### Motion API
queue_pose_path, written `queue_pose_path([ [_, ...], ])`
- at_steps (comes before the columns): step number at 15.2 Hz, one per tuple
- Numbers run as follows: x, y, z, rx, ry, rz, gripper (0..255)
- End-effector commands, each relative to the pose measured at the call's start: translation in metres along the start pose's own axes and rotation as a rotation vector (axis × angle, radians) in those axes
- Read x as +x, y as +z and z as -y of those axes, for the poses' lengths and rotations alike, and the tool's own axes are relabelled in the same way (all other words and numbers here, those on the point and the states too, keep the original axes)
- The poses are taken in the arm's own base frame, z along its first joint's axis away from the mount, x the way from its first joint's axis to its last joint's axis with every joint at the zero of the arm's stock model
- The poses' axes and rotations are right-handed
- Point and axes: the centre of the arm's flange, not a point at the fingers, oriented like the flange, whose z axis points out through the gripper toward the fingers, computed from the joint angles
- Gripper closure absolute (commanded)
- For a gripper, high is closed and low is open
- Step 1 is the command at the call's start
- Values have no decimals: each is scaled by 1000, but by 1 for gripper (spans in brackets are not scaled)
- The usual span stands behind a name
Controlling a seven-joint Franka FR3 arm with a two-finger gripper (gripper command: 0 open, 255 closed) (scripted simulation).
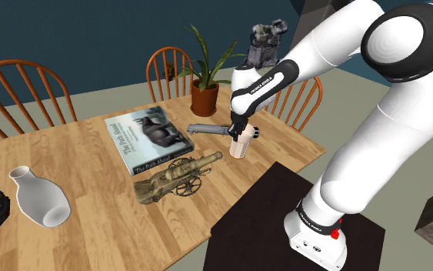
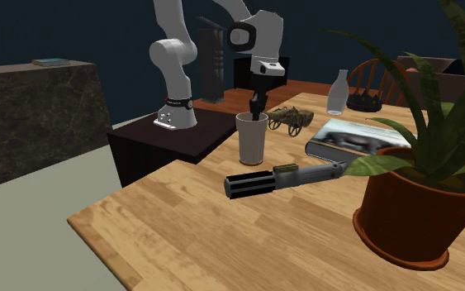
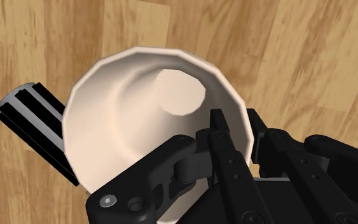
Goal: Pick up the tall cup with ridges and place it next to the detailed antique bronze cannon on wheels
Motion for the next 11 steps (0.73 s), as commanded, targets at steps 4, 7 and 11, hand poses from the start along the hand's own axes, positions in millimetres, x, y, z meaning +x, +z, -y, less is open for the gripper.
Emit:
queue_pose_path([
  [4, 0, 1, 0, 0, 0, -1, 255],
  [7, 0, 1, 0, 0, 0, -1, 0],
  [11, 0, 1, 0, 0, 0, -1, 0],
])
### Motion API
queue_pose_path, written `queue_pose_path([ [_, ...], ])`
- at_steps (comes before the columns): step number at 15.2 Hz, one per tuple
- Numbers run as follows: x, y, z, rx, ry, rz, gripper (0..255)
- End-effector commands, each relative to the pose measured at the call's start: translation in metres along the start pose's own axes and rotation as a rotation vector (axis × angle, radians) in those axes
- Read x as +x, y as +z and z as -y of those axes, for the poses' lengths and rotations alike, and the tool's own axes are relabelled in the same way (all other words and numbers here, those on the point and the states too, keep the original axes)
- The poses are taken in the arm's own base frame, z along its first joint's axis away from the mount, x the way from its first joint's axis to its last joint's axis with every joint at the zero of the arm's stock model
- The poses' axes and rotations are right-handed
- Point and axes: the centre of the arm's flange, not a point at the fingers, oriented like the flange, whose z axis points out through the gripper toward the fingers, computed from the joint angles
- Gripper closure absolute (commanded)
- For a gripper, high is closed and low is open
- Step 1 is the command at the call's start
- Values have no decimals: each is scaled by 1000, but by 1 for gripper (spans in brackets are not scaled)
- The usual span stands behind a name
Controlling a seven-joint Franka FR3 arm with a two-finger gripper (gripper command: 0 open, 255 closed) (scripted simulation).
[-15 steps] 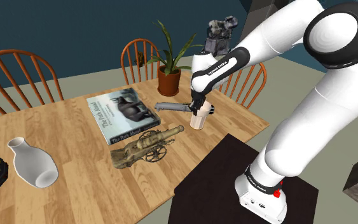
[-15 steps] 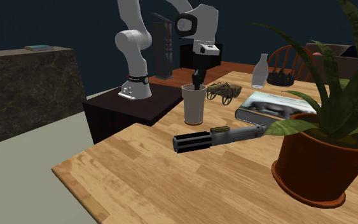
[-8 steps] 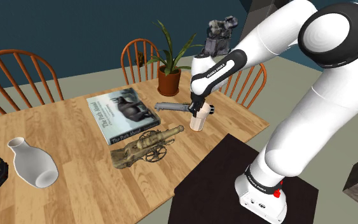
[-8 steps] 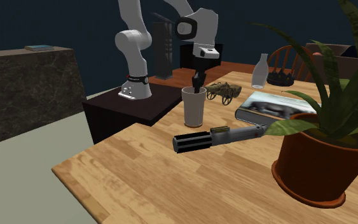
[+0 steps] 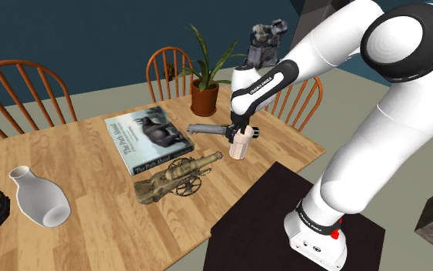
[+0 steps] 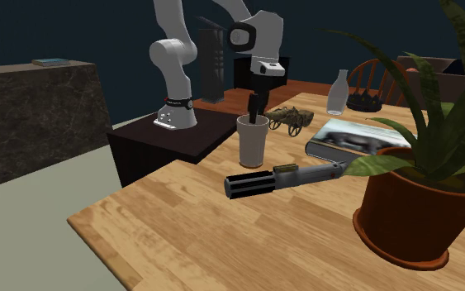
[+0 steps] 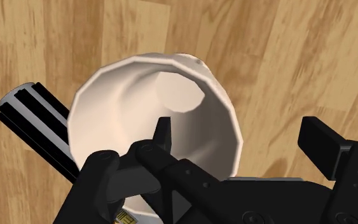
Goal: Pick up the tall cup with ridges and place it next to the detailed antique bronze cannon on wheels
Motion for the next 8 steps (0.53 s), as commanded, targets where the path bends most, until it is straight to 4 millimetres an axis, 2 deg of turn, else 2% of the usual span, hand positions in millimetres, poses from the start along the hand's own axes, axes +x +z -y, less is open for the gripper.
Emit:
queue_pose_path([
  [1, 0, -13, 0, 0, 0, 0, 0],
  [4, 0, -50, 0, 0, 0, 0, 0],
  [8, 0, -50, 0, 0, 0, 0, 0],
])
